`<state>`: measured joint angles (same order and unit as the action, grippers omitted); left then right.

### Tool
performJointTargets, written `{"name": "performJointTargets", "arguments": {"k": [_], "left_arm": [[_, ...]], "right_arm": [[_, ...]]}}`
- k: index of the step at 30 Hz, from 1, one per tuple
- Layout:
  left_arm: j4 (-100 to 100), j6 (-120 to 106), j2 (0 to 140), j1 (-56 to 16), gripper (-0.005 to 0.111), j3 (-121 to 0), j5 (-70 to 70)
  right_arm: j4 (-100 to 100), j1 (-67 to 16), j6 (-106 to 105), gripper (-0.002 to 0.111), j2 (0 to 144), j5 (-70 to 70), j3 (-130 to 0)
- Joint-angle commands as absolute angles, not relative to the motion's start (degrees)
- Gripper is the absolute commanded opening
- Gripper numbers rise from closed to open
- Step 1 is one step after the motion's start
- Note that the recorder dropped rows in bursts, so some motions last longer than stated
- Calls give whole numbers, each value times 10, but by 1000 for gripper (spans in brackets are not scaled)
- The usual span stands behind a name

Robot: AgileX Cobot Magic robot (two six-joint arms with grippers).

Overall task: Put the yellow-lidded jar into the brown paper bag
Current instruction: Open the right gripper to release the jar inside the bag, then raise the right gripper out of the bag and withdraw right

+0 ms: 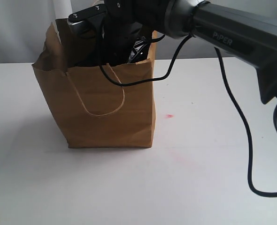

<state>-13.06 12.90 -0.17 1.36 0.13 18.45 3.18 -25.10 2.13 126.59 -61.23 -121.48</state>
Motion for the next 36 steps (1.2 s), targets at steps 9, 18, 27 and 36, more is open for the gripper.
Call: {"name": "performJointTargets", "arguments": {"k": [9, 18, 27, 36], "left_arm": [[-128, 131, 0, 12, 1, 0, 182], [-128, 131, 0, 12, 1, 0, 182], [-128, 131, 0, 12, 1, 0, 182], [-128, 131, 0, 12, 1, 0, 182]], "right_arm": [[38, -252, 18, 105, 1262, -601, -1214], [38, -252, 18, 105, 1262, -601, -1214], [38, -252, 18, 105, 1258, -600, -1214], [38, -253, 17, 105, 1207, -600, -1214]]}}
